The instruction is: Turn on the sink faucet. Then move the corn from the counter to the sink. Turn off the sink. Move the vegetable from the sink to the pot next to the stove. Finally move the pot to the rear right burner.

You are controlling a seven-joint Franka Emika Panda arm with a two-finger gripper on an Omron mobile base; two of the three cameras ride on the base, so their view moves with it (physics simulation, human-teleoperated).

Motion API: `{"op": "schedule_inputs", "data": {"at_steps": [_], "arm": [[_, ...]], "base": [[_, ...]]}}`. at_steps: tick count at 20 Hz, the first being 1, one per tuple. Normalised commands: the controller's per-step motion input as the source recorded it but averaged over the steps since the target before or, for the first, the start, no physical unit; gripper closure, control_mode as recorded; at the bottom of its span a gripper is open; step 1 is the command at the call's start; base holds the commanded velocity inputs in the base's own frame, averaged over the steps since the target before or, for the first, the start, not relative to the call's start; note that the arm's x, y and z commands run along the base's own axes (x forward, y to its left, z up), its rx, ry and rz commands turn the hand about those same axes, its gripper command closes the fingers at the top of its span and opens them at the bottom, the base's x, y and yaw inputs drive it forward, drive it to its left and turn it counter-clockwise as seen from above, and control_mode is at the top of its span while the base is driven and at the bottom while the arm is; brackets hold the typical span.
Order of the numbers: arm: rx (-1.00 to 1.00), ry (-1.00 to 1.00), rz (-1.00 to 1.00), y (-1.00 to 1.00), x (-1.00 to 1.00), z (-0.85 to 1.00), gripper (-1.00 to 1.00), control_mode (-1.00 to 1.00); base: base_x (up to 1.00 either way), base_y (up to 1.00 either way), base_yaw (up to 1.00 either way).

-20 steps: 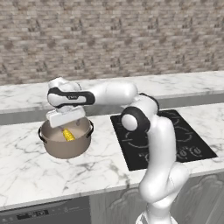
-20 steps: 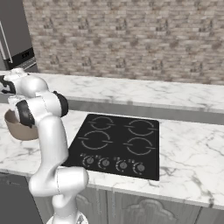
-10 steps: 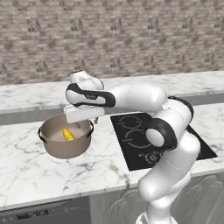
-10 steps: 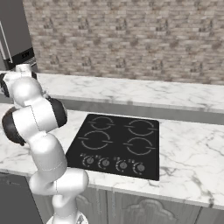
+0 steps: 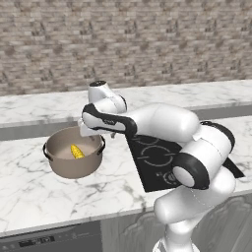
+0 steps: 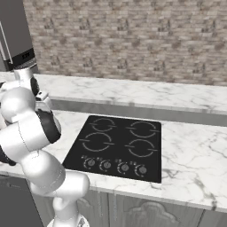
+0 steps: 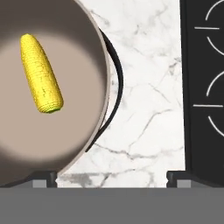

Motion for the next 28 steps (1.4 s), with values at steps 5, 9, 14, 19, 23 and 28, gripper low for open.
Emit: {"op": "schedule_inputs", "data": {"at_steps": [5, 9, 14, 19, 23, 28], "arm": [[0.06, -0.05, -0.04, 0.0, 0.36, -0.03, -1.0, -1.0], [0.04, -0.07, -0.03, 0.0, 0.25, -0.15, -1.0, -1.0], [0.0, -0.07, -0.03, 0.0, 0.04, -0.26, -1.0, -1.0], [0.0, -0.01, -0.03, 0.01, 0.06, -0.2, -1.0, -1.0], [0.0, 0.0, -0.01, 0.0, 0.11, -0.2, -1.0, -1.0], [0.0, 0.0, 0.0, 0.0, 0.07, -0.2, -1.0, -1.0]], "base": [[0.0, 0.0, 0.0], [0.0, 0.0, 0.0], [0.0, 0.0, 0.0], [0.0, 0.0, 0.0], [0.0, 0.0, 0.0], [0.0, 0.0, 0.0]]}}
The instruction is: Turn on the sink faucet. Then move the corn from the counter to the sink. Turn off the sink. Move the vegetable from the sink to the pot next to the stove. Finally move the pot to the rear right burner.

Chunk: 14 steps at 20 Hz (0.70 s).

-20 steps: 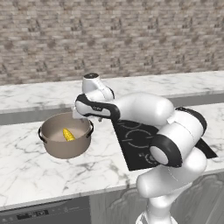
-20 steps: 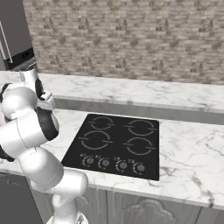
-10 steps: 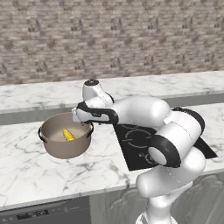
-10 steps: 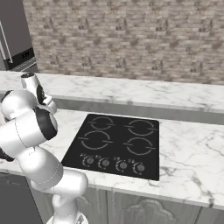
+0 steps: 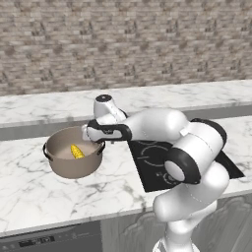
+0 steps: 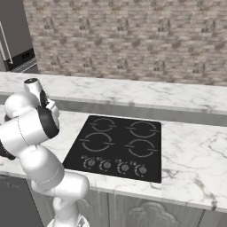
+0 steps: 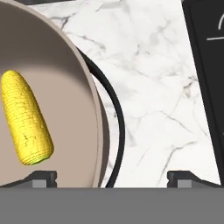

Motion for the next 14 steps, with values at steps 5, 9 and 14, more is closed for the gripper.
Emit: {"op": "schedule_inputs", "data": {"at_steps": [5, 9, 14], "arm": [[0.0, 0.0, 0.0, 0.0, 0.01, -0.22, -1.0, -1.0], [0.0, 0.0, 0.0, 0.02, 0.0, -0.25, -1.0, -1.0], [0.0, 0.0, 0.0, 0.02, 0.01, -0.21, 1.0, -1.0]], "base": [[0.0, 0.0, 0.0], [0.0, 0.0, 0.0], [0.0, 0.0, 0.0]]}}
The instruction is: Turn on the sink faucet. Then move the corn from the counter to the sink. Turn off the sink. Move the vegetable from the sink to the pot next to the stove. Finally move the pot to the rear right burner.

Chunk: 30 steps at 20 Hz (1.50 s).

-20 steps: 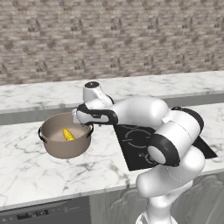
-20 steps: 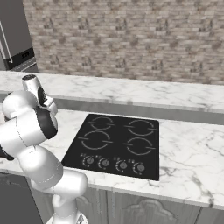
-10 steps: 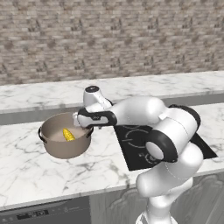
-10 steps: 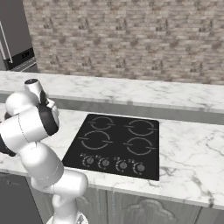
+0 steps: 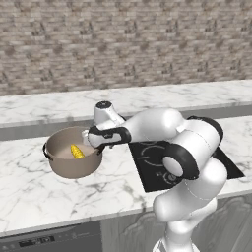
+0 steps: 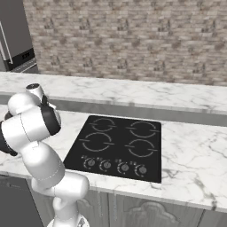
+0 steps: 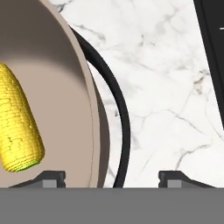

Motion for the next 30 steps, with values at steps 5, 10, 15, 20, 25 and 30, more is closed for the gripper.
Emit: {"op": "schedule_inputs", "data": {"at_steps": [5, 10, 15, 20, 25, 30], "arm": [[0.0, 0.0, 0.0, 0.0, 0.0, 0.0, 1.0, -1.0], [0.0, -0.13, -0.11, -0.17, -0.23, 0.23, 1.0, -1.0], [0.04, -0.16, -0.23, -0.59, -0.31, 0.83, 1.0, -1.0], [0.1, -0.09, -0.21, -0.87, -0.25, 0.74, 1.0, -1.0], [0.1, -0.01, -0.17, -1.0, -0.01, 0.42, 1.0, -1.0], [0.04, 0.0, -0.16, -1.0, 0.01, 0.37, 1.0, -1.0]], "base": [[0.0, 0.0, 0.0], [0.0, 0.0, 0.0], [0.0, 0.0, 0.0], [0.0, 0.0, 0.0], [0.0, 0.0, 0.0], [0.0, 0.0, 0.0]]}}
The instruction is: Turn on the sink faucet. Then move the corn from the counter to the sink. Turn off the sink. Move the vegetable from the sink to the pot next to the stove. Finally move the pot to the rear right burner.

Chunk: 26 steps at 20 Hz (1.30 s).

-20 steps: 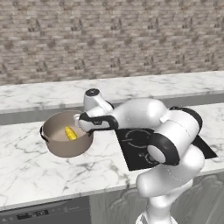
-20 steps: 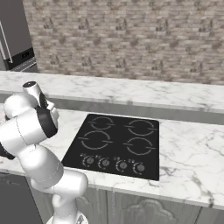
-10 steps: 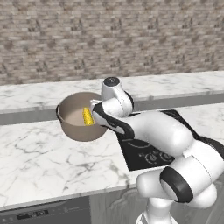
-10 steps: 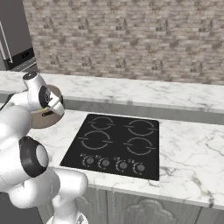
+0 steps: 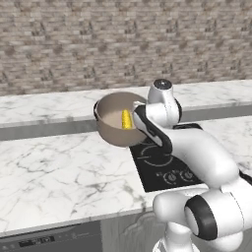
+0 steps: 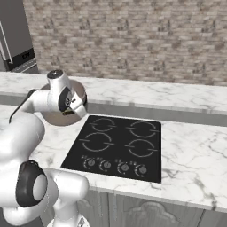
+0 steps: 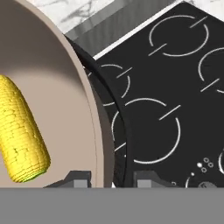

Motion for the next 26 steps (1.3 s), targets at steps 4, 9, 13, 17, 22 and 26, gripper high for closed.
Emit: {"op": "schedule_inputs", "data": {"at_steps": [4, 9, 13, 17, 22, 26], "arm": [[0.01, 0.05, -0.14, -1.0, 0.0, 0.2, 1.0, -1.0], [0.06, 0.09, -0.12, -1.0, 0.07, 0.01, 1.0, -1.0], [0.1, 0.05, -0.09, -1.0, 0.11, 0.0, 1.0, -1.0], [0.13, 0.01, -0.08, -1.0, 0.09, 0.0, 1.0, -1.0], [0.12, 0.03, -0.08, -1.0, 0.12, 0.0, 1.0, -1.0], [0.01, 0.03, -0.07, -0.74, 0.19, -0.18, 1.0, -1.0]], "base": [[0.0, 0.0, 0.0], [0.0, 0.0, 0.0], [0.0, 0.0, 0.0], [0.0, 0.0, 0.0], [0.0, 0.0, 0.0], [0.0, 0.0, 0.0]]}}
